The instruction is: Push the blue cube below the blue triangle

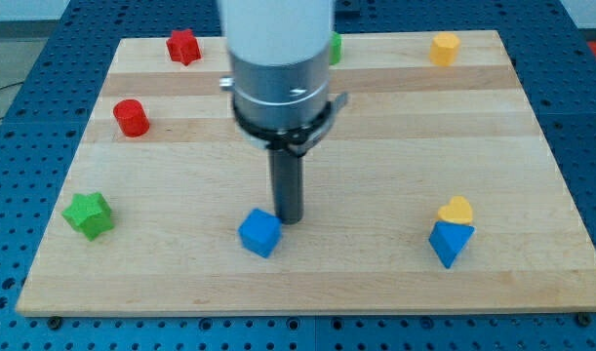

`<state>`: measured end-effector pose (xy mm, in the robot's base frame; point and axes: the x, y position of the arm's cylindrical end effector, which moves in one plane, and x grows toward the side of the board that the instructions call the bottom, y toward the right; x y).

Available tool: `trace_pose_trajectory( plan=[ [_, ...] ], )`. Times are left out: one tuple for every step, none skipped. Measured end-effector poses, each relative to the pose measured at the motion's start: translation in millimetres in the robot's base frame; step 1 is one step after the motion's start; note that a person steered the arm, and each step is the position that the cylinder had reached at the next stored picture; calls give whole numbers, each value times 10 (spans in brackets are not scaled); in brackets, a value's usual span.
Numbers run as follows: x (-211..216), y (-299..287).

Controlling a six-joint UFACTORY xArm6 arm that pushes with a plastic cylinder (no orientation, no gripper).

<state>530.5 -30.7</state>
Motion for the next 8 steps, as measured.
trace_pose_trajectory(
  plan=[
    [536,202],
    [665,-809],
    [261,-1271],
    [17,-422],
    [399,81],
    [524,-739],
    [698,-330],
    [270,238]
  ],
)
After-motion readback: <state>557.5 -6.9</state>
